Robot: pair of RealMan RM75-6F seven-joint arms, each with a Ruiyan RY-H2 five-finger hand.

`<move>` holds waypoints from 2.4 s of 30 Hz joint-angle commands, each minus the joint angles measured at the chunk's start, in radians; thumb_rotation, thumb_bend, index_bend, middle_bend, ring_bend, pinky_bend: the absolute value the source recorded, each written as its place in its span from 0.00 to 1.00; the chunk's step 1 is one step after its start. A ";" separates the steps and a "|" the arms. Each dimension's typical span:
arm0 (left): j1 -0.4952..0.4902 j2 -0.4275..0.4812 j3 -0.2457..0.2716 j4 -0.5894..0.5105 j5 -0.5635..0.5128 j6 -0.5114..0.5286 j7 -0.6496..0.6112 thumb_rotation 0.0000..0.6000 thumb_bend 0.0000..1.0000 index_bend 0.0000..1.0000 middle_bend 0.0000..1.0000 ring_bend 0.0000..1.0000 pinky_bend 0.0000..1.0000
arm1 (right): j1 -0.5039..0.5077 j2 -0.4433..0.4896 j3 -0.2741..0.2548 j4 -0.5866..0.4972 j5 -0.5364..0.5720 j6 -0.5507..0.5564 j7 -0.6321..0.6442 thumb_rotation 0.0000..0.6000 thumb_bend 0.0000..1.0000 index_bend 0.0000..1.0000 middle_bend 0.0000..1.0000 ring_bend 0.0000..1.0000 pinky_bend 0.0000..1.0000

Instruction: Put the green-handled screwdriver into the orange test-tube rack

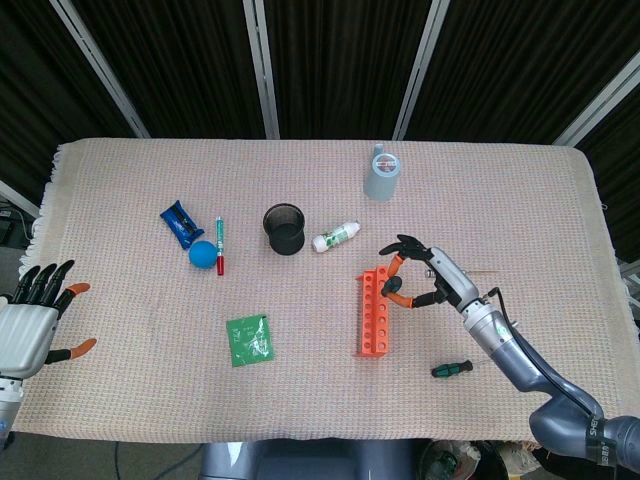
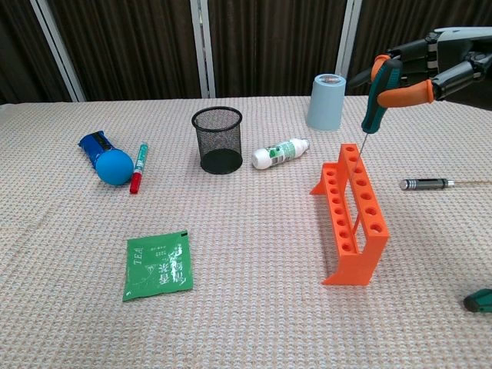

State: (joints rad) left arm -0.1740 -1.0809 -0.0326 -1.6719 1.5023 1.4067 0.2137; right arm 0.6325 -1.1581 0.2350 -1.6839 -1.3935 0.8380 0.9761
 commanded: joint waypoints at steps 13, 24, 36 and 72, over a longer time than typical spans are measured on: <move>-0.001 0.001 -0.001 -0.009 0.008 0.006 0.004 0.82 0.01 0.24 0.00 0.00 0.00 | -0.012 0.044 -0.018 -0.028 -0.030 0.022 0.013 1.00 0.36 0.63 0.25 0.00 0.06; 0.003 0.004 0.002 -0.012 0.006 0.009 0.005 0.82 0.01 0.25 0.00 0.00 0.00 | 0.003 0.018 -0.032 0.004 -0.026 0.004 0.020 1.00 0.36 0.63 0.25 0.00 0.06; 0.001 0.003 0.003 -0.008 0.007 0.005 0.003 0.83 0.01 0.24 0.00 0.00 0.00 | -0.004 -0.049 -0.054 0.044 -0.016 0.034 -0.056 1.00 0.36 0.63 0.25 0.00 0.03; 0.002 -0.011 0.004 0.020 0.006 0.005 -0.020 0.82 0.01 0.24 0.00 0.00 0.00 | -0.024 -0.131 -0.077 0.081 0.003 0.068 -0.229 1.00 0.03 0.20 0.11 0.00 0.00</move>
State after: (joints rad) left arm -0.1723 -1.0916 -0.0283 -1.6515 1.5084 1.4120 0.1934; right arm 0.6103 -1.2937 0.1572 -1.5982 -1.3873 0.9028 0.7465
